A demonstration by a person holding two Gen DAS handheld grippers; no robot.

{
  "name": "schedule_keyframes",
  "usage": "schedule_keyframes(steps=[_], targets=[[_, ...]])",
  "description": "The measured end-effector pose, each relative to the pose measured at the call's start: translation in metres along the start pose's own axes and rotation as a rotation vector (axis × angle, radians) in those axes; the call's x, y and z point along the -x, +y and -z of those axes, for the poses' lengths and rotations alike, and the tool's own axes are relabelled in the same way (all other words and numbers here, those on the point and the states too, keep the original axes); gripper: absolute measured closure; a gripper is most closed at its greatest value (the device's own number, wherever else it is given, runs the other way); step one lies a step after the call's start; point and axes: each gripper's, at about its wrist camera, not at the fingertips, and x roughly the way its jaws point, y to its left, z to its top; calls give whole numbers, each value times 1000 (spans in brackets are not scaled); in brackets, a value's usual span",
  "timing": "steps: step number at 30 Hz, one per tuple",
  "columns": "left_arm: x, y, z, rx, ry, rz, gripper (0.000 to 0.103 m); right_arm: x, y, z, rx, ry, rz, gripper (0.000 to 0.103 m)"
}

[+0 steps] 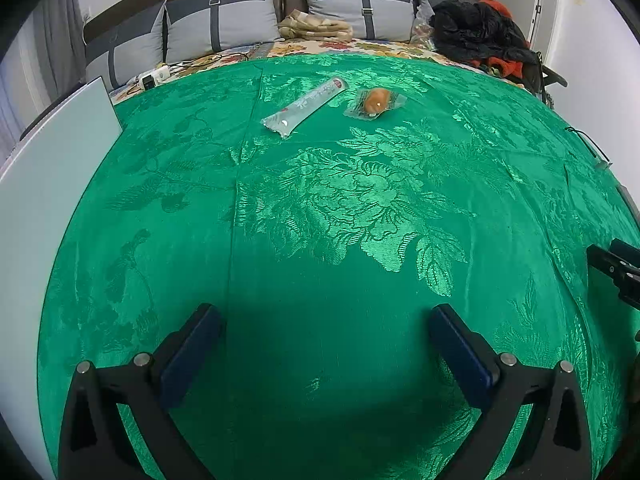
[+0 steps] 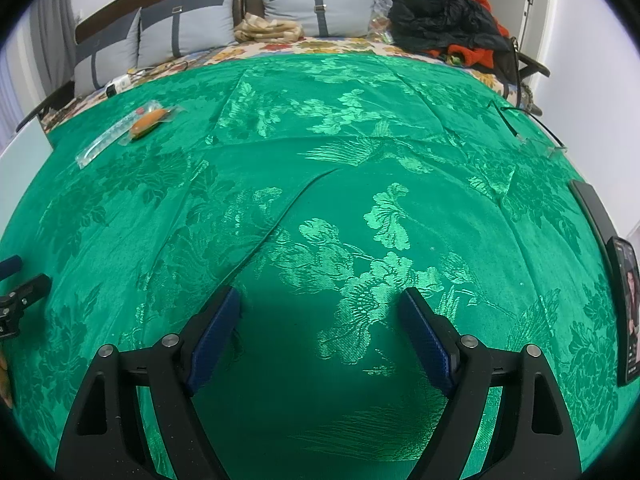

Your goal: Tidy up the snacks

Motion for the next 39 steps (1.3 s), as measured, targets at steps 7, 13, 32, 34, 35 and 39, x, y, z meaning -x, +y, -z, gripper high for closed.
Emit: schedule_keyframes(steps=[7, 13, 32, 34, 35, 39], targets=[[0, 0, 0, 0, 0, 0, 0, 0, 0, 0, 1, 0, 0, 18], [-11, 1, -22, -87, 89, 48, 0, 0, 0, 0, 1, 0, 0, 18], [-124, 15, -201, -173, 175, 62, 81, -3, -1, 0, -1, 2, -4, 16], [-122, 15, -201, -164, 173, 44, 85, -2, -1, 0, -2, 1, -4, 16], [-118, 17, -197, -153, 164, 26, 85, -3, -1, 0, -2, 2, -4, 16], [-93, 35, -163, -49, 151, 22, 85, -2, 0, 0, -1, 1, -4, 15]])
